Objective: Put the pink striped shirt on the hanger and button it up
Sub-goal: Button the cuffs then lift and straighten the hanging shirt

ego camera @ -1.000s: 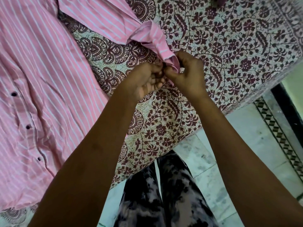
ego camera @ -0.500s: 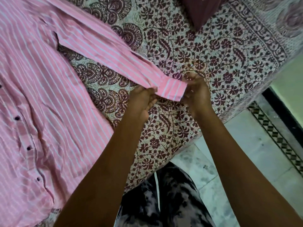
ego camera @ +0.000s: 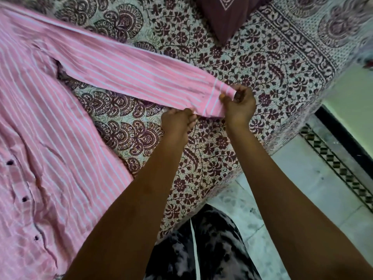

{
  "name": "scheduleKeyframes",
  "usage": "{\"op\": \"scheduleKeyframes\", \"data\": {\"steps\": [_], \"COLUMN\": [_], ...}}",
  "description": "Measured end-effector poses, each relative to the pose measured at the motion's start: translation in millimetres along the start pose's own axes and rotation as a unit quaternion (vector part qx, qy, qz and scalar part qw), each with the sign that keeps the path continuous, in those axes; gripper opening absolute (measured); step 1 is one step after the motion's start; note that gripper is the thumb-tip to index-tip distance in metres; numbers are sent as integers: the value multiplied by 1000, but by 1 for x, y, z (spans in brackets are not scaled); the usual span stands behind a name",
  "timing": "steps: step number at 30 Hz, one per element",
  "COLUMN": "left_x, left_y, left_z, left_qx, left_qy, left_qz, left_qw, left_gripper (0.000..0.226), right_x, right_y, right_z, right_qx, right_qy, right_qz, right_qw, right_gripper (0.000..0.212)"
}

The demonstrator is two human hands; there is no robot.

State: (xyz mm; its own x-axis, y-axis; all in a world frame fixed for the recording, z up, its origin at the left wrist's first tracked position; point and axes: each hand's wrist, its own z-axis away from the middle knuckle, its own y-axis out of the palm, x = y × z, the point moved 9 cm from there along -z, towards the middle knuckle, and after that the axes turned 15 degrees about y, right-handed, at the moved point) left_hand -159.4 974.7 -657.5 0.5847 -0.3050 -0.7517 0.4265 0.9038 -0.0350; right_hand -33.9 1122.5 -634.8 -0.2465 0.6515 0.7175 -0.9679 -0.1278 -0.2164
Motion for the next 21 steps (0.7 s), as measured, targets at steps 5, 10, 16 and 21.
{"op": "scheduleKeyframes", "data": {"steps": [5,10,16,21], "left_x": [4,-13,-70,-115], "left_y": [-7,-30,-75,-102], "left_z": [-20,16,112,178], "left_qx": [30,67,55,50], "left_qy": [43,111,249,355], "left_qz": [-161,-250,-363,-423], "left_qw": [986,959,896,832], "left_gripper": [17,13,45,51], "right_x": [-4,-2,20,37], "right_y": [-2,-13,-42,-56], "right_z": [-26,10,129,210], "right_qx": [-32,5,73,102], "right_qy": [-49,-60,-160,-259], "right_qz": [136,225,360,418], "right_qw": [989,973,916,865], "right_gripper": [40,51,55,54]}}
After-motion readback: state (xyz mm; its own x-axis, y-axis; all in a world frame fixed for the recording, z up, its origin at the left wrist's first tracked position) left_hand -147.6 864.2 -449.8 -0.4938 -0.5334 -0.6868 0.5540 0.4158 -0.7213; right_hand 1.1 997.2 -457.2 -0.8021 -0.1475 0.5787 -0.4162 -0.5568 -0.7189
